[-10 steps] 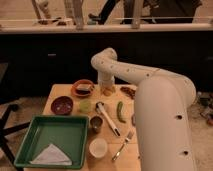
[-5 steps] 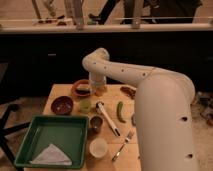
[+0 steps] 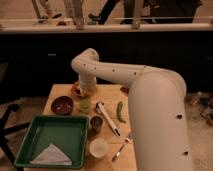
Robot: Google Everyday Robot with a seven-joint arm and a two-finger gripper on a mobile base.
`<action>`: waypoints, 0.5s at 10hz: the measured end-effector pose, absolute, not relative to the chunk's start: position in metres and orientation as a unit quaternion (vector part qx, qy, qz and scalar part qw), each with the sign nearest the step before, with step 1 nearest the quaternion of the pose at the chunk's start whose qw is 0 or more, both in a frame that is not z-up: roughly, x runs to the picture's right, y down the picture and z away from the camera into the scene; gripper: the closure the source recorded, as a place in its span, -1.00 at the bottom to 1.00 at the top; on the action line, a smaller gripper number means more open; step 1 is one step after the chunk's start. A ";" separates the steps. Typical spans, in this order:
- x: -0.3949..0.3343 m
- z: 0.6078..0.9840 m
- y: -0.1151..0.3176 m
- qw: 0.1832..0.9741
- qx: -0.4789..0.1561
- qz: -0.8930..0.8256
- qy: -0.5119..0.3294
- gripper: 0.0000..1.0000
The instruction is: Place apple in purple bowl
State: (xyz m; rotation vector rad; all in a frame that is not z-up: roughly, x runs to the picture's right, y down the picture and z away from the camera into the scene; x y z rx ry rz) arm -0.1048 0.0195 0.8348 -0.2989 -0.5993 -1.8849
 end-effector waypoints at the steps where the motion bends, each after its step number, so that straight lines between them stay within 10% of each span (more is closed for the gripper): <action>1: -0.113 0.832 0.020 0.536 -0.122 -0.796 -0.252 1.00; 5: -0.149 0.826 0.024 0.518 -0.112 -0.809 -0.256 1.00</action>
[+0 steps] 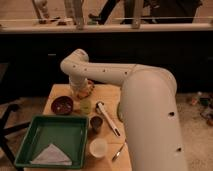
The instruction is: Place apple in purple bowl
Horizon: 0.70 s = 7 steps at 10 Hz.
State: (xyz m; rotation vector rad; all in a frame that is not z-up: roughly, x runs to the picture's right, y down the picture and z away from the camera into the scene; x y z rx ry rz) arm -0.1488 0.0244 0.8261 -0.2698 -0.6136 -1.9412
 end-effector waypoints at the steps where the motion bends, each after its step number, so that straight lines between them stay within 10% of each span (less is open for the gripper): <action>1: -0.158 0.828 0.026 0.512 -0.113 -0.812 -0.256 1.00; 7: -0.208 0.847 0.049 0.497 -0.147 -0.809 -0.277 1.00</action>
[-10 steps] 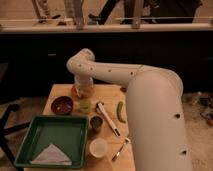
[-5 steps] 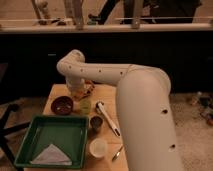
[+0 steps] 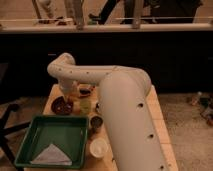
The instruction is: Place apple in purple bowl
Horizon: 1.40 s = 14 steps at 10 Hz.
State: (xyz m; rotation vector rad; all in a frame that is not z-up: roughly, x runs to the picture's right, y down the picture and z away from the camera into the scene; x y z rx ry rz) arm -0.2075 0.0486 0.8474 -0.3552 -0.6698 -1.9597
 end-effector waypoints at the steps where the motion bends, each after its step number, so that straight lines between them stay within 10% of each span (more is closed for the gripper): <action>1: -0.210 0.849 0.048 0.499 -0.151 -0.808 -0.275 1.00; 14: -0.250 0.867 0.083 0.489 -0.199 -0.790 -0.312 1.00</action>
